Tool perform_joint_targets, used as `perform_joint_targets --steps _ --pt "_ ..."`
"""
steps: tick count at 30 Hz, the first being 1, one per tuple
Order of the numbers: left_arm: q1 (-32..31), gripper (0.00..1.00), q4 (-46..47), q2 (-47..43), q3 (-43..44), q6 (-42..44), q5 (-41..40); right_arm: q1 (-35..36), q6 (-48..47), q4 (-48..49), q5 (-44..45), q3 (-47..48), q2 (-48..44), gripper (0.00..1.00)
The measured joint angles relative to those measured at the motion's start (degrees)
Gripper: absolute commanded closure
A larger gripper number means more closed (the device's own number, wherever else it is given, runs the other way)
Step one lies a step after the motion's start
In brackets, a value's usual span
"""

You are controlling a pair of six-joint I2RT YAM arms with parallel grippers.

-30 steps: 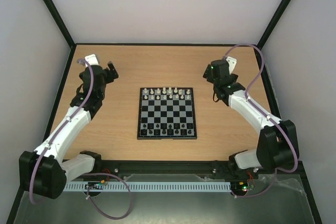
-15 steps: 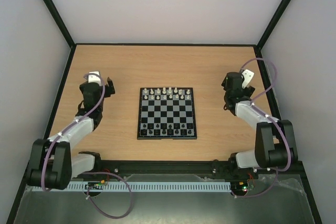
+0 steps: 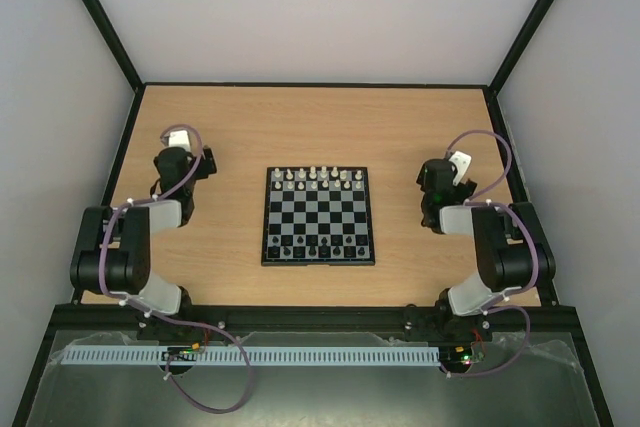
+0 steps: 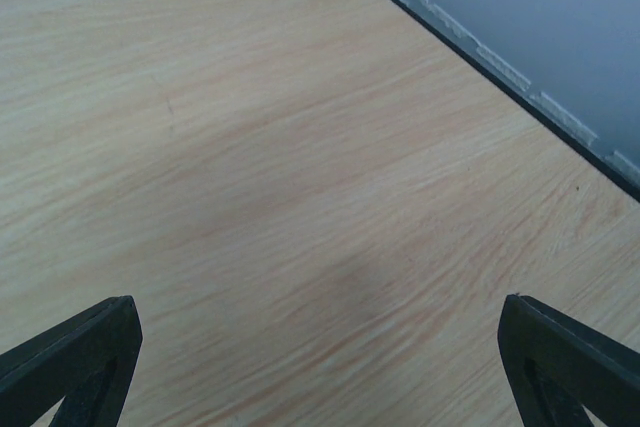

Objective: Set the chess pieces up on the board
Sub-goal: Reset both arms

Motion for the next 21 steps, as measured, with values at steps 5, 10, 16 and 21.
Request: perform_joint_targets --steps 5,10,16,21 --pt "-2.21 0.00 4.79 1.36 -1.73 1.05 -2.62 -0.42 -0.63 3.87 -1.60 -2.34 0.42 0.01" --pt "-2.03 0.01 9.11 1.36 -5.27 0.87 -2.95 -0.42 -1.97 7.13 -3.87 -2.62 0.39 0.01" --pt "-1.57 0.01 18.58 0.00 -13.57 0.96 -2.86 0.20 -6.01 10.08 -9.81 -4.17 0.39 0.01" --pt "-1.68 0.00 22.47 0.00 -14.51 1.55 -1.99 0.42 -6.73 16.59 -10.86 -9.90 -2.19 0.01"
